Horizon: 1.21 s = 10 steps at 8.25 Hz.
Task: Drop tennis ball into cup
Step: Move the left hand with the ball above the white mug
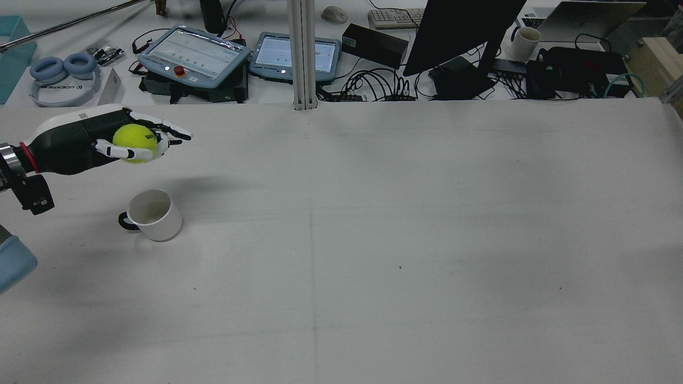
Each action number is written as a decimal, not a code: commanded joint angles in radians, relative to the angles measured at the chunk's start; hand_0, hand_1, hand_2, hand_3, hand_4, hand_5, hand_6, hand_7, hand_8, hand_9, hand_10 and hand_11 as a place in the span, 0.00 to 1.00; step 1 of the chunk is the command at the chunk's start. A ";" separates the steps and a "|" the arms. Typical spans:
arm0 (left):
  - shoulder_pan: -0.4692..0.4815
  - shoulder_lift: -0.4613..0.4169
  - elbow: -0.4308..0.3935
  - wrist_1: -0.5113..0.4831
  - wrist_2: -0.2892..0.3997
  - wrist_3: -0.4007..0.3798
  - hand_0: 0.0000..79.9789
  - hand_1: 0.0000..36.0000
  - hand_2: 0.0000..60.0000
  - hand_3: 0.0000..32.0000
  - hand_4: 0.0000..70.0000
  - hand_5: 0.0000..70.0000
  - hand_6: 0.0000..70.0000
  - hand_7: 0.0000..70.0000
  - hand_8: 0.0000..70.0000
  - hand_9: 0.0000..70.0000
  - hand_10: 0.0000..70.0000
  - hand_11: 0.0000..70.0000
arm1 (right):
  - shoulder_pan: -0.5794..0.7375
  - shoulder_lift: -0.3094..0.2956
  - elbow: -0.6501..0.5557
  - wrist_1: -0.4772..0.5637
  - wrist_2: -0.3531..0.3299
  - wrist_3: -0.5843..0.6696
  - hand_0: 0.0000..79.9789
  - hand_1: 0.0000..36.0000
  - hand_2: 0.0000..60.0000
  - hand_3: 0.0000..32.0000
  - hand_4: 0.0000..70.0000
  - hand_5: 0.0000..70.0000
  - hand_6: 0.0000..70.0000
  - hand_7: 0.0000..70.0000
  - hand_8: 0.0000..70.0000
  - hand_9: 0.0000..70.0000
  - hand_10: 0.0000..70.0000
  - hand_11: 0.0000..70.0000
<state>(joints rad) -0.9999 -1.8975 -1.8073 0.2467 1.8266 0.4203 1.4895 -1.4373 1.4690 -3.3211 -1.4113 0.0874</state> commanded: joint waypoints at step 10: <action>0.030 0.124 0.022 -0.098 -0.082 0.017 0.44 0.41 0.55 0.00 0.15 0.00 0.01 0.28 0.00 0.03 0.00 0.00 | -0.002 0.000 -0.001 0.000 0.000 0.000 0.00 0.00 0.00 0.00 0.00 0.00 0.00 0.00 0.00 0.00 0.00 0.00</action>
<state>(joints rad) -0.9718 -1.7725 -1.7864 0.1476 1.7456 0.4388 1.4889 -1.4373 1.4674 -3.3211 -1.4113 0.0882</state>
